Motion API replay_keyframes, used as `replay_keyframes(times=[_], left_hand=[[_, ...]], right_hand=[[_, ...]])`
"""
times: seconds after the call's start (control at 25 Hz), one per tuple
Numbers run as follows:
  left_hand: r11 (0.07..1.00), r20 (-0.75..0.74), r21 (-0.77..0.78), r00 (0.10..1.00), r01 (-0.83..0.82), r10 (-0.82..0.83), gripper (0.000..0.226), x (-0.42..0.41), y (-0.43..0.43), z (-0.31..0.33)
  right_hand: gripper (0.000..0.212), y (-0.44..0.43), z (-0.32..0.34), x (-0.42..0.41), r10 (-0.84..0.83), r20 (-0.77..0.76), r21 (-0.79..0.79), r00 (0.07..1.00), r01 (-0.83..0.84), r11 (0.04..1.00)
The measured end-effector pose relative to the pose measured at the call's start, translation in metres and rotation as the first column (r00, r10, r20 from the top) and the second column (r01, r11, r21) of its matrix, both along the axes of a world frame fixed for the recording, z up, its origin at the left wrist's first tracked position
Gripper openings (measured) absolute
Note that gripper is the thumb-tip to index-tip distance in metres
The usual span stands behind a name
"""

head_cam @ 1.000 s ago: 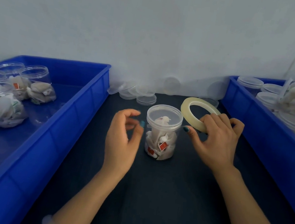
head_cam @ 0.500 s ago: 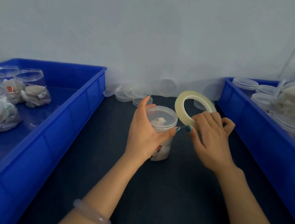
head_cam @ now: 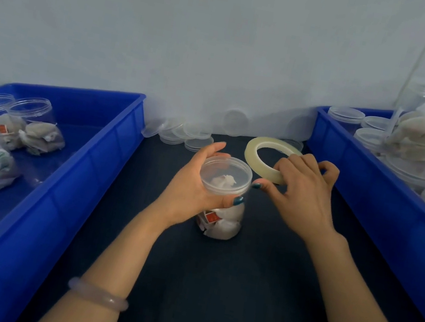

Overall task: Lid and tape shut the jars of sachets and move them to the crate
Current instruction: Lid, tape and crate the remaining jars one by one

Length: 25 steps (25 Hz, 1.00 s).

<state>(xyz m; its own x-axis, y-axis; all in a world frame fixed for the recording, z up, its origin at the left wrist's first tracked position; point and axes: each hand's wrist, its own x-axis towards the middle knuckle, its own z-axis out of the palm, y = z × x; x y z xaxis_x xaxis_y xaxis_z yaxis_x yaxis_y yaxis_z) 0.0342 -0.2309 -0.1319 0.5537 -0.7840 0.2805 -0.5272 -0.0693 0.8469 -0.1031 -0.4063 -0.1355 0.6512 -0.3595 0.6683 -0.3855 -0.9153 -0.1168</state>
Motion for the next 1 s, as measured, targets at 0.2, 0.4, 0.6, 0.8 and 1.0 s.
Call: replay_keyframes(times=[0.2,0.4,0.6,0.8,1.0], left_hand=[[0.971,-0.083,0.046,0.97,0.233,-0.229,0.1,0.015,0.01,0.01],[0.938,-0.155,0.049,0.93,0.344,-0.333,0.108,0.022,0.013,0.008],[0.998,-0.066,-0.007,0.996,0.061,-0.062,0.126,0.001,0.014,0.008],[0.984,0.025,-0.095,0.987,-0.153,0.156,0.116,-0.021,0.008,0.003],[0.989,0.087,-0.019,0.985,-0.145,0.146,0.111,-0.005,0.018,0.013]], right_hand=[[0.065,0.005,-0.004,0.006,0.114,-0.04,0.09,0.993,-0.11,0.99],[0.067,0.01,-0.001,0.009,0.372,-0.103,0.496,0.922,-0.277,0.823],[0.066,0.011,0.006,0.004,0.349,-0.063,0.455,0.935,-0.285,0.844],[0.068,0.01,0.01,0.0,0.3,-0.133,0.351,0.945,-0.238,0.905],[0.054,-0.009,0.013,-0.013,0.316,0.017,0.185,0.949,-0.314,0.931]])
